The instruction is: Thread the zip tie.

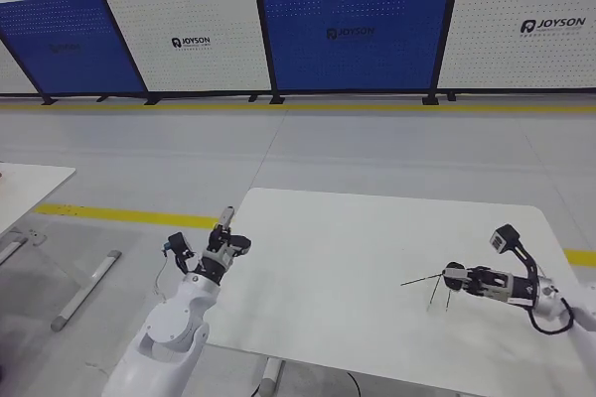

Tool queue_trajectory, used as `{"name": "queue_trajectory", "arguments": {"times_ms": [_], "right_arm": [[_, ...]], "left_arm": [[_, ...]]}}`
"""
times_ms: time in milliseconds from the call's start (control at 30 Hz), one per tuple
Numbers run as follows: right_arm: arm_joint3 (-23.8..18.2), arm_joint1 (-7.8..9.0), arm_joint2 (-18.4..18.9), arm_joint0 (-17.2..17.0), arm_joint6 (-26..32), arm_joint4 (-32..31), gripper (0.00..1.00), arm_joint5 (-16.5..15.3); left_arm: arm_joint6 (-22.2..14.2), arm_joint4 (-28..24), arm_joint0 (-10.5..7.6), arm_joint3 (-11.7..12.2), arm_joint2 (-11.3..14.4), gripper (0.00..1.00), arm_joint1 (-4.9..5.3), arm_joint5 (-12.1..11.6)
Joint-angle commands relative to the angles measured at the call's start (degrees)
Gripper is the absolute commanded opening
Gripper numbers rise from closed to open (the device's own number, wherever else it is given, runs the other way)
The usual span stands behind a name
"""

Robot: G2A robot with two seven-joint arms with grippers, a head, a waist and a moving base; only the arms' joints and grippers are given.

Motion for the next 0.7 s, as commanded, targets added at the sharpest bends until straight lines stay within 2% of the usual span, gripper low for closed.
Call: {"name": "queue_trajectory", "arguments": {"times_ms": [0,100,200,433,533,600,667], "right_arm": [[-0.18,-0.75,-1.5,0.46,-1.66,-1.39,0.0,0.0],[0.73,-1.64,-3.76,1.9,-2.19,-3.84,0.0,2.5],[0.73,-1.64,-3.76,1.9,-2.19,-3.84,0.0,2.5],[0.72,-1.66,-3.66,1.73,-2.79,-3.62,0.0,2.49],[-0.14,-2.07,-2.78,-0.6,-6.71,0.45,0.0,0.04],[-0.73,-2.62,-2.15,-1.84,-7.29,4.76,0.0,0.0],[-0.95,-3.4,-2.37,-2.42,-8.22,5.62,0.0,0.0]], "left_arm": [[-1.56,4.08,0.37,-1.53,2.54,1.0,0.0,0.73],[-4.0,10.78,0.02,-1.66,6.29,1.0,0.08,2.54],[-2.92,14.48,-0.99,-0.85,7.63,1.0,0.02,3.26],[-2.92,14.48,-0.99,-0.85,7.63,1.0,0.02,3.26],[-6.45,12.86,-1.18,-0.59,7.76,1.0,0.11,3.23],[-9.33,12.75,-1.24,-0.42,8.91,1.0,0.15,3.02],[-11.12,11.95,-2.24,-0.11,10.42,1.0,0.05,3.86]]}}
